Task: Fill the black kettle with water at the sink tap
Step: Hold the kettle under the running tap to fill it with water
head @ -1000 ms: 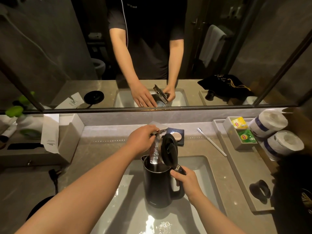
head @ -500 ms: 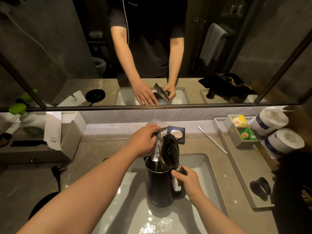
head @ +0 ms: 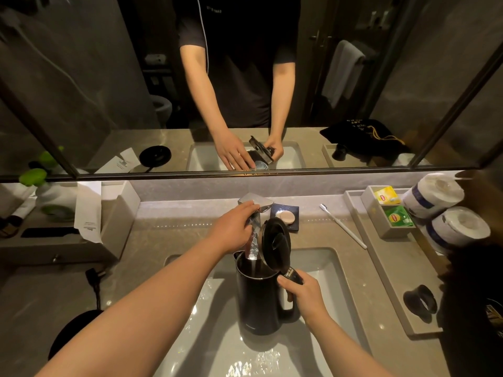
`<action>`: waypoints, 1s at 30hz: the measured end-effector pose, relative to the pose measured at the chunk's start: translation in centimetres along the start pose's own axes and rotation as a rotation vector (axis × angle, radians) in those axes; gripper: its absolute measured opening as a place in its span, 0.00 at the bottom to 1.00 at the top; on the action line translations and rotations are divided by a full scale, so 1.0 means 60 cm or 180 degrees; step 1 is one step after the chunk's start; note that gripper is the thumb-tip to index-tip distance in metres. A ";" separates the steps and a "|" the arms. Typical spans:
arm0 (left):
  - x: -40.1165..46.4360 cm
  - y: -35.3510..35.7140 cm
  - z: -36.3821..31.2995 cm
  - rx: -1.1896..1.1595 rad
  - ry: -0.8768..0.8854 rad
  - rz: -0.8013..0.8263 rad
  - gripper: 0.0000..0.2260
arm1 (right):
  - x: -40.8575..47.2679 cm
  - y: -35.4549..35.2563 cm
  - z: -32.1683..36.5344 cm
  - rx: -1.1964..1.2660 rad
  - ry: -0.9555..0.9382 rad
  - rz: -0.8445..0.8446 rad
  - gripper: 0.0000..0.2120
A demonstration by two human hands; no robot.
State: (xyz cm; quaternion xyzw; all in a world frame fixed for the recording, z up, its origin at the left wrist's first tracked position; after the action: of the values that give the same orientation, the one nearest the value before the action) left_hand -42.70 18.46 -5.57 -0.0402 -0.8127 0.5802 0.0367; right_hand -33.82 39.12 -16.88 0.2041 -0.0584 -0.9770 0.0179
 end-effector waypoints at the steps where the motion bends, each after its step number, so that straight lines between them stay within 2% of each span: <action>1: -0.001 0.001 0.000 0.0007 -0.0008 0.0011 0.27 | 0.000 0.000 -0.001 -0.0009 0.0005 -0.0012 0.07; 30: -0.010 0.002 -0.005 -0.0001 0.0003 0.0104 0.29 | -0.001 0.002 -0.004 -0.0017 0.0041 0.0002 0.09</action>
State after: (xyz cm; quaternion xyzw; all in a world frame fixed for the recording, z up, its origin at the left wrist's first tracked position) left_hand -42.06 18.75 -5.61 -0.0538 -0.8120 0.5806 0.0276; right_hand -33.70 38.98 -17.05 0.2104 -0.0557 -0.9758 0.0191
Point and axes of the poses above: each hand's wrist, its own x-axis towards the middle knuckle, its own y-axis out of the palm, z = x × y, the point moved 9 cm from there along x, towards the middle knuckle, and after that the axes turned 14 degrees about x, right-handed, at the moved point
